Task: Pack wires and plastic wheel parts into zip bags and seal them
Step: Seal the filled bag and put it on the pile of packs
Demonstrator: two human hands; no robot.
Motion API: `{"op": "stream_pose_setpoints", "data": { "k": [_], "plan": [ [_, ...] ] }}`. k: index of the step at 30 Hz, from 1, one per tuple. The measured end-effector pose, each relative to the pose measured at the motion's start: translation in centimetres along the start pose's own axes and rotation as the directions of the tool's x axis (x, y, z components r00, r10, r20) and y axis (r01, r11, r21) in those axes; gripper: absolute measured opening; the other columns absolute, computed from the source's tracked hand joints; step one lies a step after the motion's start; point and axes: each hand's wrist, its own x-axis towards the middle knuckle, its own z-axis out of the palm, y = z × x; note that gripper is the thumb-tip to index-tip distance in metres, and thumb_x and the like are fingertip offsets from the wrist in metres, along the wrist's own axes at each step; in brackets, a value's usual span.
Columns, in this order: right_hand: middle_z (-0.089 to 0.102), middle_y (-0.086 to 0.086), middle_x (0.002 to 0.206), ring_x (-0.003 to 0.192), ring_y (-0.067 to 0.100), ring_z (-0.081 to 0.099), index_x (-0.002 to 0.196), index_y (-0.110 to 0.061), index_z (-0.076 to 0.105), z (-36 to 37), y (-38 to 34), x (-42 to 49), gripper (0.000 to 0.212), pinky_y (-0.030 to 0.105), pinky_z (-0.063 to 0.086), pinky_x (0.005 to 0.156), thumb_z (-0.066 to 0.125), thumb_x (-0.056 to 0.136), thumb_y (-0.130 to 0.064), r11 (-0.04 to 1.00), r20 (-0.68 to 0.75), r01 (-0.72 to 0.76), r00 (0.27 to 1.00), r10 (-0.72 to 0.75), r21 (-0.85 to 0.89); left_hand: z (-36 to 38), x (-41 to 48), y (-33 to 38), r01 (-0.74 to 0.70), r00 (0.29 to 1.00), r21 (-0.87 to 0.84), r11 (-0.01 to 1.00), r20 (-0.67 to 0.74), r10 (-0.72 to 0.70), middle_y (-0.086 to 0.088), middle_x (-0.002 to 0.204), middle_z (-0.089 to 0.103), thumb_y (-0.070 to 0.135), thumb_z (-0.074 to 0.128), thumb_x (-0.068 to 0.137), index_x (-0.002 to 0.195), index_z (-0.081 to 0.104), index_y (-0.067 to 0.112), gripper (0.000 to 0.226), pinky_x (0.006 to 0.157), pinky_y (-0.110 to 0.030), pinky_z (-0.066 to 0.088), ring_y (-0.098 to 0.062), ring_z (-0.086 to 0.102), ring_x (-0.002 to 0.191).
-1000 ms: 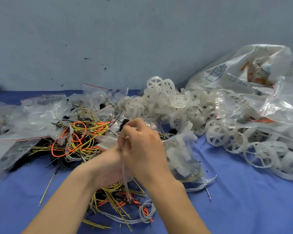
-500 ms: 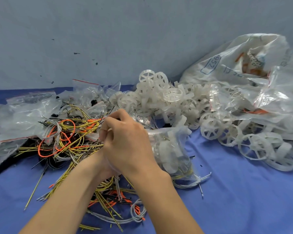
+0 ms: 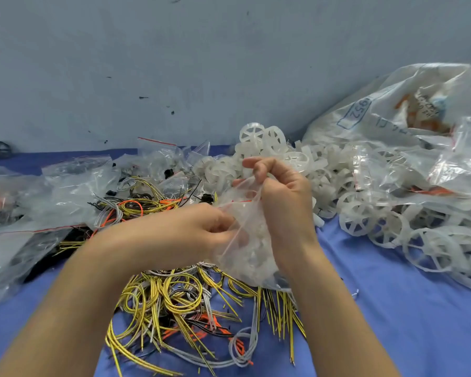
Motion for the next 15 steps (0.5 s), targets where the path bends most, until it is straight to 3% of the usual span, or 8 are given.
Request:
{"op": "stream_pose_setpoints", "data": {
  "k": [2,4,5,7,9,11,13,15],
  "plan": [
    [0.070,-0.008,0.088,0.076,0.022,0.068,0.051,-0.024,0.054,-0.9,-0.9,0.7,0.049,0.039,0.055,0.070,0.040,0.081,0.012,0.981,-0.012,-0.080,0.996,0.083,0.179,-1.1,-1.4,-0.1,-0.072,0.997,-0.060,0.996,-0.002,0.072,0.011,0.102,0.071,0.072,0.035,0.090,0.108,0.070,0.037,0.053,0.088,-0.038,0.050,-0.016,0.068,0.093],
    [0.071,-0.005,0.087,0.072,0.021,0.066,0.050,-0.022,0.054,-1.4,-1.8,1.2,0.053,0.031,0.053,0.060,0.034,0.081,0.016,0.952,-0.018,-0.112,0.992,0.122,0.284,-1.7,-2.5,0.0,-0.112,0.994,-0.110,0.988,-0.031,0.109,0.015,0.108,0.072,0.083,0.033,0.082,0.108,0.067,0.048,0.055,0.096,-0.039,0.049,-0.012,0.067,0.107],
    [0.071,-0.004,0.086,0.070,0.020,0.064,0.050,-0.022,0.053,-1.6,-2.2,1.4,0.054,0.031,0.053,0.060,0.032,0.080,0.017,0.944,-0.014,-0.118,0.992,0.129,0.309,-1.6,-2.6,-0.3,-0.141,0.988,-0.078,0.987,-0.068,0.136,0.019,0.104,0.072,0.081,0.036,0.082,0.105,0.067,0.049,0.050,0.090,-0.031,0.051,-0.002,0.066,0.102],
    [0.070,-0.005,0.086,0.068,0.019,0.062,0.048,-0.022,0.053,-1.6,-2.9,1.7,0.054,0.033,0.053,0.066,0.030,0.080,0.016,0.942,-0.005,-0.112,0.993,0.120,0.316,-1.0,-2.2,-0.8,-0.121,0.958,0.195,0.973,-0.233,0.166,0.031,0.088,0.067,0.071,0.041,0.082,0.093,0.064,0.045,0.037,0.071,-0.010,0.042,0.016,0.059,0.084],
    [0.069,-0.004,0.088,0.069,0.019,0.061,0.048,-0.023,0.053,-1.5,-3.4,1.6,0.054,0.034,0.052,0.069,0.031,0.080,0.015,0.948,0.009,-0.104,0.994,0.106,0.301,-0.5,-2.0,-0.8,-0.069,0.908,0.371,0.926,-0.362,0.212,0.026,0.077,0.061,0.061,0.041,0.086,0.085,0.058,0.038,0.028,0.065,-0.017,0.037,0.011,0.055,0.076],
    [0.068,-0.004,0.091,0.069,0.018,0.061,0.053,-0.022,0.052,-1.4,-3.5,1.5,0.050,0.029,0.052,0.065,0.033,0.081,0.016,0.946,0.028,-0.118,0.993,0.115,0.301,-0.4,-1.8,-0.1,-0.139,0.855,0.336,0.932,-0.434,0.284,0.023,0.079,0.062,0.055,0.041,0.091,0.088,0.059,0.038,0.025,0.069,-0.020,0.040,0.004,0.057,0.078],
    [0.067,-0.003,0.088,0.070,0.018,0.061,0.060,-0.019,0.053,-1.6,-3.8,1.7,0.043,0.027,0.051,0.063,0.038,0.082,0.015,0.939,0.026,-0.127,0.992,0.125,0.320,-0.6,-1.8,0.8,-0.207,0.722,0.385,0.900,-0.561,0.405,0.020,0.076,0.063,0.051,0.041,0.095,0.089,0.059,0.036,0.024,0.077,-0.019,0.043,0.000,0.057,0.076],
    [0.066,-0.001,0.084,0.076,0.021,0.059,0.070,-0.018,0.061,-2.2,-3.6,2.2,0.035,0.030,0.047,0.068,0.044,0.087,0.008,0.956,-0.033,-0.116,0.991,0.129,0.270,-0.7,-1.4,1.0,-0.177,0.630,0.397,0.901,-0.657,0.414,0.018,0.068,0.063,0.046,0.042,0.099,0.092,0.059,0.033,0.023,0.080,-0.029,0.048,-0.004,0.057,0.067]
  ]
}}
